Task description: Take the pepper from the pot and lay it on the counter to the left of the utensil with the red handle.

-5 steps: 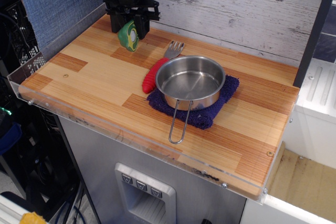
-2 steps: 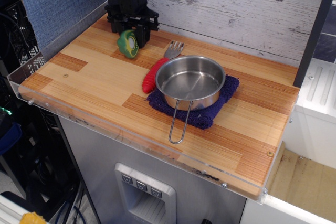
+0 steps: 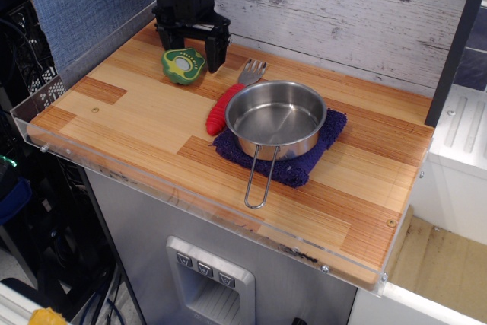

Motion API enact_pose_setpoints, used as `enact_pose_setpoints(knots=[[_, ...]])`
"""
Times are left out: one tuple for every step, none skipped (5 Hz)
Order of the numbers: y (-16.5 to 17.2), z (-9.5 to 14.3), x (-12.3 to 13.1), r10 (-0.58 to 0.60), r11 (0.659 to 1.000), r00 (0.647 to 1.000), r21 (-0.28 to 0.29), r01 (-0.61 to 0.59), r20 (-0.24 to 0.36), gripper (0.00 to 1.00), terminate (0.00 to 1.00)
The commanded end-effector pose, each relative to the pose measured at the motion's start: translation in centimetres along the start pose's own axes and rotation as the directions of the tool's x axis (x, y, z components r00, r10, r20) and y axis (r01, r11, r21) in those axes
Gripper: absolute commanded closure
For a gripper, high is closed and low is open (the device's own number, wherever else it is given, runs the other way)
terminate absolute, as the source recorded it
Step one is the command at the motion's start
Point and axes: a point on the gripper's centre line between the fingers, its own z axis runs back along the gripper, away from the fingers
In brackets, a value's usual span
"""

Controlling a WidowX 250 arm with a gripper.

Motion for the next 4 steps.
enact_pose_setpoints(knots=[[-3.1,9.1,0.4,-0.063,0.995,0.991,0.089,0.052,0.122,0.00,0.00],[-5.4,9.7,0.2,-0.095,0.991,0.990,0.099,0.084,0.107,0.00,0.00],[-6.7,9.6,-0.3,-0.097,0.989,0.992,0.121,0.086,0.084,0.00,0.00],[-6.7,9.6,-0.3,-0.097,0.989,0.992,0.121,0.086,0.084,0.00,0.00]])
